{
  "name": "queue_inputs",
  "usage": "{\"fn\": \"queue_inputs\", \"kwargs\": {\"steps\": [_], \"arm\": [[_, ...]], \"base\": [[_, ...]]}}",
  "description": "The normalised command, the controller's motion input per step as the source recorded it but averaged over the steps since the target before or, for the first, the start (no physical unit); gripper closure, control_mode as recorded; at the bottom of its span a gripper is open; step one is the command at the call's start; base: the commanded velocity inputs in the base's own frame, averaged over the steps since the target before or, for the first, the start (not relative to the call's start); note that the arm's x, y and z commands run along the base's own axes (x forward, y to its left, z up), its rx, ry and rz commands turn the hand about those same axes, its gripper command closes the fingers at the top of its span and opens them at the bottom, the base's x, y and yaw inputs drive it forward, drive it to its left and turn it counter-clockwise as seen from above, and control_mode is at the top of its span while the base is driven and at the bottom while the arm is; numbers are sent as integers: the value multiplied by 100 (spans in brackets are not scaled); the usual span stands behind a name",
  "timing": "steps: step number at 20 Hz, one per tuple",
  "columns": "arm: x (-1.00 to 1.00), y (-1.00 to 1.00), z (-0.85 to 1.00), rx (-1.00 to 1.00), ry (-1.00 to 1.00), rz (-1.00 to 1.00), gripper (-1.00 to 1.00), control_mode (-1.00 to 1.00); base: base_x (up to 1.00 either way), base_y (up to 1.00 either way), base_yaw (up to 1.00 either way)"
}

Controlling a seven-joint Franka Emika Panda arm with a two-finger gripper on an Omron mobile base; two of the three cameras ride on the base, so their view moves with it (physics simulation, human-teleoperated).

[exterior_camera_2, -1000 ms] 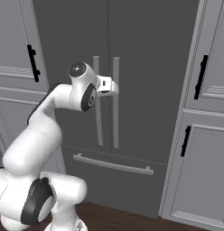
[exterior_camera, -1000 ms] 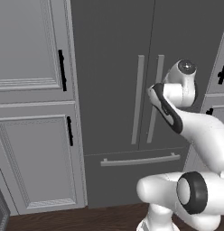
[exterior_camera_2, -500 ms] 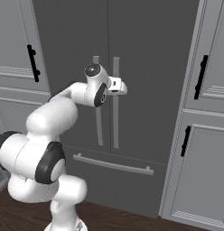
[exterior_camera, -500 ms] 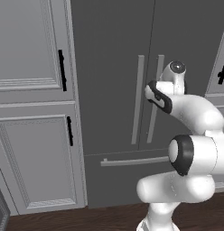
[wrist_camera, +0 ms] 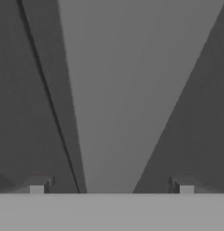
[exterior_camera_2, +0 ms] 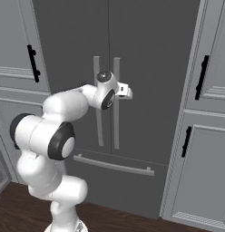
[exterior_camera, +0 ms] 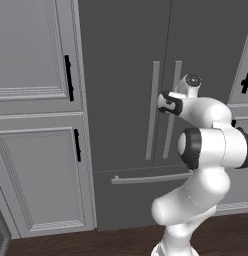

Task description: Grab a lemon wedge from the fridge and one ice cube from the ice bowl, and put them in the glass of lemonade.

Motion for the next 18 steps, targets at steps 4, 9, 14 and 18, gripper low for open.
{"fn": "queue_inputs", "kwargs": {"steps": [4,9,14,18], "arm": [[56,0,-11,2,2,-1,-100,-100],[37,0,-24,1,0,0,-100,-100],[27,0,-15,1,0,0,100,-100],[17,0,-5,0,0,0,100,-100]], "base": [[0,0,0],[0,0,0],[0,0,0],[0,0,0]]}}
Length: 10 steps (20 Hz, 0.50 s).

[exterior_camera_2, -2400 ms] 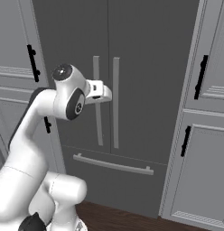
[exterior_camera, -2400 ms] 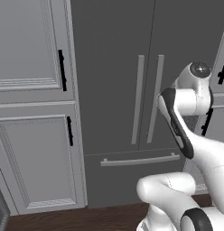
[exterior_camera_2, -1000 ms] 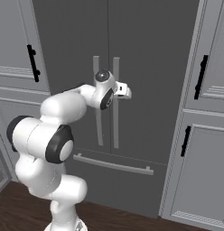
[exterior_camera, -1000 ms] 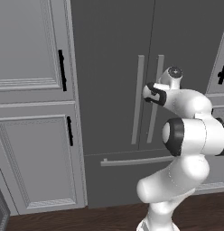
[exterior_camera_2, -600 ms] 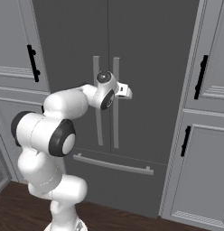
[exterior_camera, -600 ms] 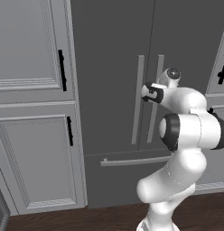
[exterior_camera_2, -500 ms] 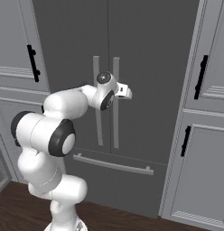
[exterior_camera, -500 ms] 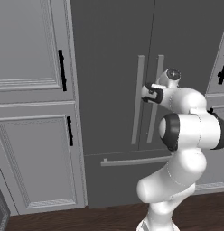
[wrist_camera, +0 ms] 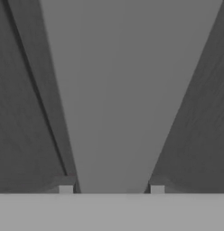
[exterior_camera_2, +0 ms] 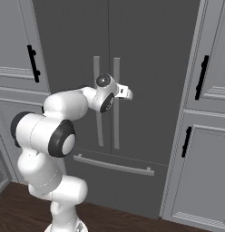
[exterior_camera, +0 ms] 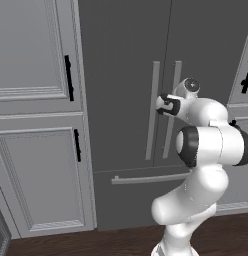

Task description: Grab a lemon wedge from the fridge and one ice cube from the ice bowl, and put them in the glass of lemonade.

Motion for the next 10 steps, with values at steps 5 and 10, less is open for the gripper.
{"fn": "queue_inputs", "kwargs": {"steps": [5,10], "arm": [[9,-16,-8,0,0,0,100,-100],[-1,-87,0,3,0,-4,100,-100]], "base": [[0,0,0],[0,0,0]]}}
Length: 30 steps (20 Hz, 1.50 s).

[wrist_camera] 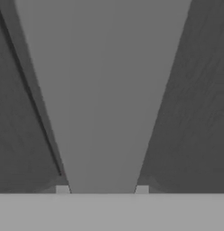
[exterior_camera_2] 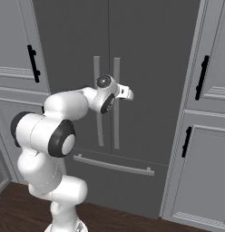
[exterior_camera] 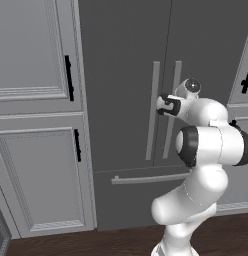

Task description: Grab a lemon wedge from the fridge and one ice cube from the ice bowl, and put them in the glass of lemonade.

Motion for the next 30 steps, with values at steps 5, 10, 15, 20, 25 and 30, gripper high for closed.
{"fn": "queue_inputs", "kwargs": {"steps": [5,10,15,20,25,30], "arm": [[-21,-100,1,9,0,-6,100,-100],[-63,-100,15,13,0,-9,100,-100],[-87,-100,29,14,0,-11,100,-100],[-97,-100,19,13,0,-9,100,-100],[-89,-100,26,10,0,-5,100,-100],[-80,-100,27,9,0,-4,100,-100]], "base": [[0,0,0],[0,0,0],[0,0,0],[0,0,0],[0,0,0],[0,0,0]]}}
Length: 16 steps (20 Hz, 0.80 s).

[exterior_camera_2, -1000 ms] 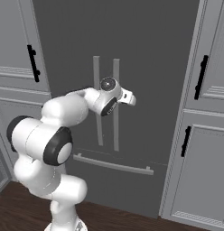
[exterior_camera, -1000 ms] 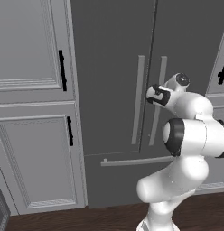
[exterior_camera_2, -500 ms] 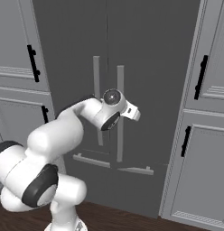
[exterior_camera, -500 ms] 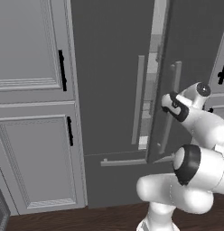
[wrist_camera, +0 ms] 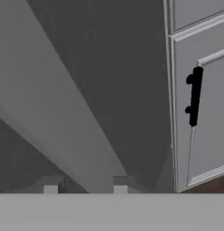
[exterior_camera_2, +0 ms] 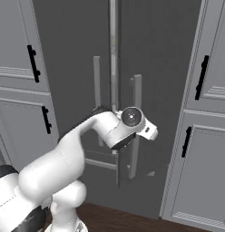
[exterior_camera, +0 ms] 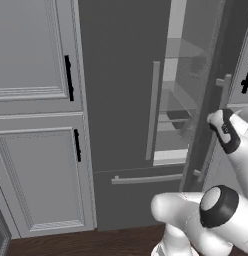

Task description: Grab a lemon wedge from the fridge and one ice cube from the ice bowl, and put them in the glass of lemonade.

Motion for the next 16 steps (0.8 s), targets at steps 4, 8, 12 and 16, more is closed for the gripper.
{"fn": "queue_inputs", "kwargs": {"steps": [4,8,12,16], "arm": [[-62,-60,16,5,0,-9,-100,-100],[-69,-10,66,0,0,-1,-100,-100],[-91,55,98,-3,-5,0,-100,-100],[-48,99,74,-18,0,-5,-100,-100]], "base": [[0,0,0],[0,0,0],[0,0,0],[0,0,0]]}}
